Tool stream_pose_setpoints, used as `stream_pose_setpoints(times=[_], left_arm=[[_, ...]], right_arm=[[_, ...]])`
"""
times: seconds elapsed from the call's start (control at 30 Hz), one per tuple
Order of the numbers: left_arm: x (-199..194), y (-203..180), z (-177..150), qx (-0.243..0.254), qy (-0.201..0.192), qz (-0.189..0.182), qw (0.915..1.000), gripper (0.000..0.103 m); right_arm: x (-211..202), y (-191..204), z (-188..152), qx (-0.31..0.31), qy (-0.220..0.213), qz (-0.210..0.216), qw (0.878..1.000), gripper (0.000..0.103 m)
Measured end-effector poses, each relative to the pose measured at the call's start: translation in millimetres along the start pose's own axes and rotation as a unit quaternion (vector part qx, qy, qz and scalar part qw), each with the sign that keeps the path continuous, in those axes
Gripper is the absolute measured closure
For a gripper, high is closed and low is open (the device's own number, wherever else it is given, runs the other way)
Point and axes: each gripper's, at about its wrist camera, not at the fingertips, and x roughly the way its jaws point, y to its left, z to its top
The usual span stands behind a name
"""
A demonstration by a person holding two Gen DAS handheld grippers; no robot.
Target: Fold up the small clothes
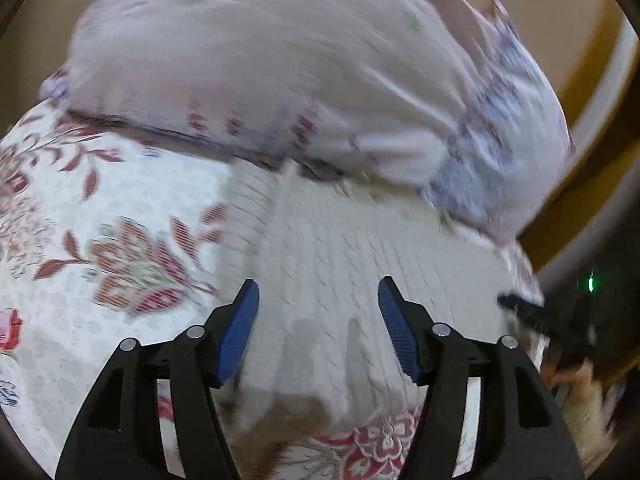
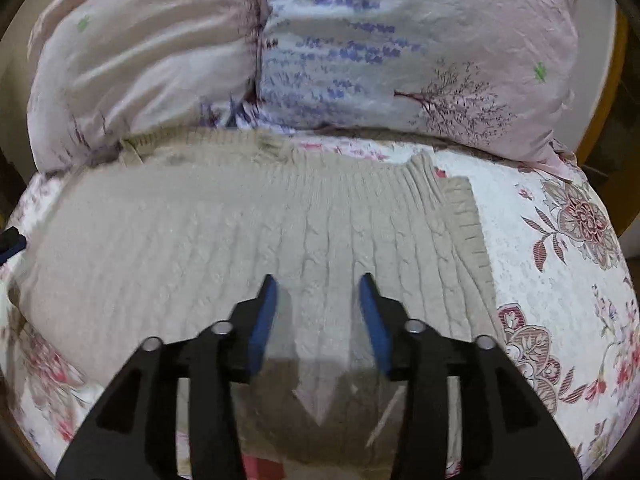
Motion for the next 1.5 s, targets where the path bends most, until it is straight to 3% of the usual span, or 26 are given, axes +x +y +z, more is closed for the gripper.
stream_pose_setpoints(times=[0.13,0.3,0.43,0.53,0.93,1.13,1.2,1.27,1.5], left_arm=[[6.8,29.3,15.6,-0.072,0.008,0.001,0.9974,0.036],[23.8,46.0,19.6,-0.126,0.027,-0.006,0.9916,0.032],[34.0,44.7,18.6,-0.136,0.034,-0.014,0.9901,0.031],[39.5,39.2,17.6,-0.132,0.039,-0.016,0.9903,0.031],[46.7,29.8,19.9,-0.135,0.037,-0.018,0.99,0.033],[49.0,33.3,14.9,-0.17,0.049,-0.042,0.9833,0.055],[50.8,34.1,14.8,-0.183,0.059,-0.05,0.9801,0.078],[49.0,33.2,16.7,-0.194,0.056,-0.063,0.9774,0.081],[30.3,-8.0,33.5,-0.151,0.027,-0.086,0.9845,0.086]], right_arm=[[3.1,21.1,10.1,-0.007,-0.008,0.018,1.0,0.056],[12.5,51.1,18.8,-0.018,-0.009,0.047,0.999,0.056],[30.7,67.4,13.4,-0.042,0.019,0.021,0.999,0.051],[30.3,76.4,7.0,-0.064,0.003,-0.001,0.998,0.049],[31.8,75.7,5.9,-0.064,-0.003,0.001,0.998,0.048],[32.3,75.8,5.7,-0.064,-0.003,0.002,0.998,0.048],[32.4,76.4,5.6,-0.064,-0.003,0.002,0.998,0.048],[32.7,76.4,5.6,-0.064,-0.003,0.003,0.998,0.048],[32.8,76.8,4.9,-0.067,-0.005,0.002,0.998,0.047]])
